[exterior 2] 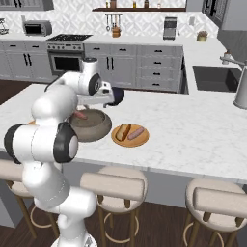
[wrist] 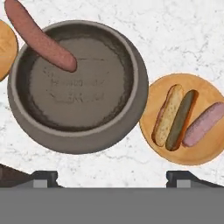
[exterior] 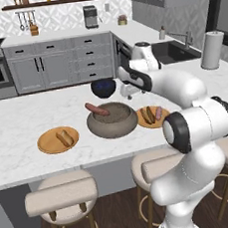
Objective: Place one bun and one sausage from the bowl on each plate.
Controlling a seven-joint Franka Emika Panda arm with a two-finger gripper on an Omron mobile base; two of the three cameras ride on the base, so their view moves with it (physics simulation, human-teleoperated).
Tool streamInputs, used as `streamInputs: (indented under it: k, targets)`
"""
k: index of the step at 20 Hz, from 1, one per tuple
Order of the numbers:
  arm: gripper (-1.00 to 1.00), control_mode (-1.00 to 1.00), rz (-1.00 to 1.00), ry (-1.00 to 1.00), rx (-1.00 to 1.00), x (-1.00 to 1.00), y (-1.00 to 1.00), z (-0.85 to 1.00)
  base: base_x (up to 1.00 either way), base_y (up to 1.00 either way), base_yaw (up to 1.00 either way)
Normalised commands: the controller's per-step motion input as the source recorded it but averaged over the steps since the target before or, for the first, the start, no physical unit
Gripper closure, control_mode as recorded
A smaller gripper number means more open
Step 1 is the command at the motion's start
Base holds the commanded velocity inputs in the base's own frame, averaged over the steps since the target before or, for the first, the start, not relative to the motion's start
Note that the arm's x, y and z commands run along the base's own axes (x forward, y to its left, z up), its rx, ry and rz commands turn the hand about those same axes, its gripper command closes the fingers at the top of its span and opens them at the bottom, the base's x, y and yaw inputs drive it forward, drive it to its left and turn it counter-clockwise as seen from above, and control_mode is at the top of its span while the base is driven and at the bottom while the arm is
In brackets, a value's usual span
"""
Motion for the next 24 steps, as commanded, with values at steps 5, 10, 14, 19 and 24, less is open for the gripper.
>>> streamInputs:
  k: [5, 10, 14, 19, 24]
  targets:
    - [-1.00, -1.00, 0.64, 0.00, -0.07, -0.05, 1.00, -0.10, 0.00, 0.00, 0.00]
    - [-1.00, -1.00, 0.50, 0.01, -0.08, 0.14, 0.91, -0.66, 0.00, 0.00, 0.00]
    - [-1.00, -1.00, 0.16, 0.03, -0.04, 0.24, 0.40, -0.46, 0.00, 0.00, 0.00]
    - [-1.00, -1.00, 0.01, 0.08, 0.00, 0.78, -0.05, -0.21, 0.00, 0.00, 0.00]
    - [-1.00, -1.00, 0.00, 0.09, -0.01, 0.49, 0.02, -0.24, 0.00, 0.00, 0.00]
